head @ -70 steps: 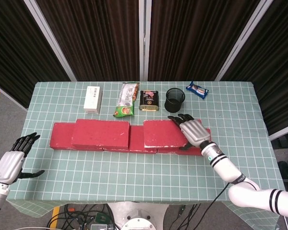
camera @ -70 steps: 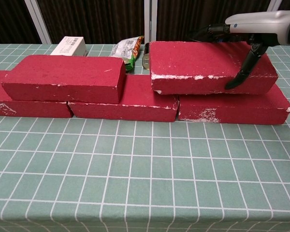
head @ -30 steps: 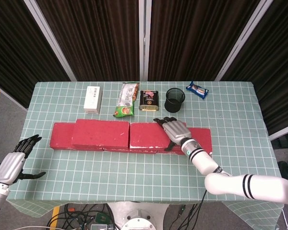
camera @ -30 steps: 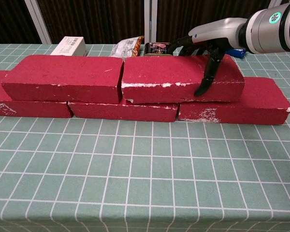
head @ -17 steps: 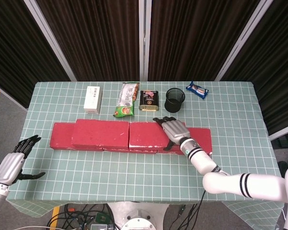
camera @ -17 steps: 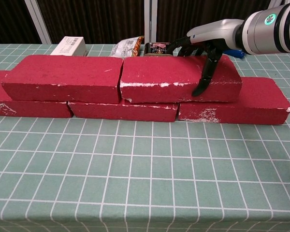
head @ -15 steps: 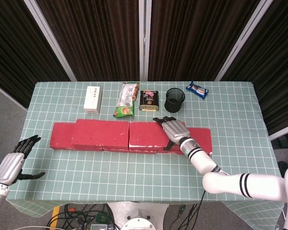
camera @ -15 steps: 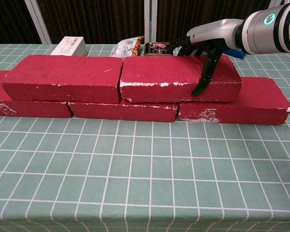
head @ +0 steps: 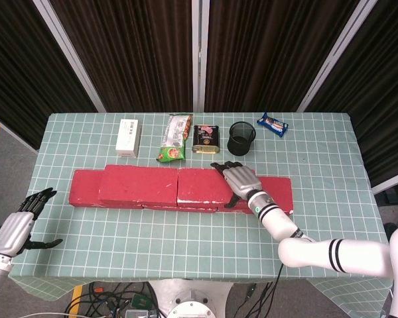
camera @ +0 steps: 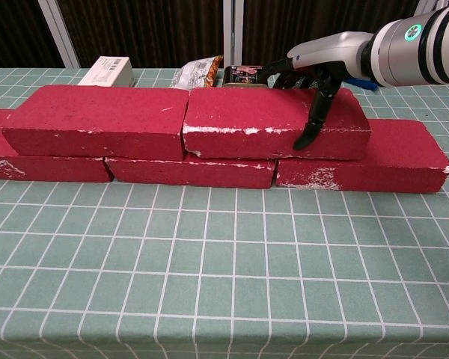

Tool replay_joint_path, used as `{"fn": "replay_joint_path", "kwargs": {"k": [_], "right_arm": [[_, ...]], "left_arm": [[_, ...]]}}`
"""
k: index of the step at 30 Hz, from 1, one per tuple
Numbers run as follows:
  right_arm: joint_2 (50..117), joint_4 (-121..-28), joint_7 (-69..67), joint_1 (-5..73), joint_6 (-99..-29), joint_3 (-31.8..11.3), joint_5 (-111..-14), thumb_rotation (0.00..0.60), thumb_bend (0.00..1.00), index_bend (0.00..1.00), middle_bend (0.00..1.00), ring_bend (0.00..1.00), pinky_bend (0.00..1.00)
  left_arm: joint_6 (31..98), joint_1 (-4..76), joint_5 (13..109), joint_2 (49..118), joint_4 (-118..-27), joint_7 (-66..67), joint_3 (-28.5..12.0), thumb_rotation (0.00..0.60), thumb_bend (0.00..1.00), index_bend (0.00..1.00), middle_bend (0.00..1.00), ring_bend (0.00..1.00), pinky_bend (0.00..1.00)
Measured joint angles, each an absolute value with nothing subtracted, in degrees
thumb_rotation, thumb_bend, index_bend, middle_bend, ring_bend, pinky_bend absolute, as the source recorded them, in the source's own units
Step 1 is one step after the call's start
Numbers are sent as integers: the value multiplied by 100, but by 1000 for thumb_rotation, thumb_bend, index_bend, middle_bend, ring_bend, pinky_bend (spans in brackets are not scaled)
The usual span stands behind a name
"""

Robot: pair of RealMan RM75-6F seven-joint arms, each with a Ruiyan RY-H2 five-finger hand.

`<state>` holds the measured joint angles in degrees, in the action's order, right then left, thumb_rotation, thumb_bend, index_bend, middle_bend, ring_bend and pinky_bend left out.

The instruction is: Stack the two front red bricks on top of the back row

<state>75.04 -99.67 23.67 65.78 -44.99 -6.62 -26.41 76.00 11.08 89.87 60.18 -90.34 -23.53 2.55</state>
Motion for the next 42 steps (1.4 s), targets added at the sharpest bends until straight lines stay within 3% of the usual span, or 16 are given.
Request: {"fn": "replay_joint_path", "kwargs": {"k": [34,42], "right_arm": [[7624,-9891,2348,6729,-4498,-576,-2502,600,53,28,204,69,75],[7626,-9900,2346,6756,-4476,-555,-2475,600,19,0,119,0,11]], "left_arm": [[7579,1110,9002,6026,-8988,-2425,280,600,0,36,0,0,0],[7582,1105,9004,6017,-8985,-2459,285,600,0,37,0,0,0]]}}
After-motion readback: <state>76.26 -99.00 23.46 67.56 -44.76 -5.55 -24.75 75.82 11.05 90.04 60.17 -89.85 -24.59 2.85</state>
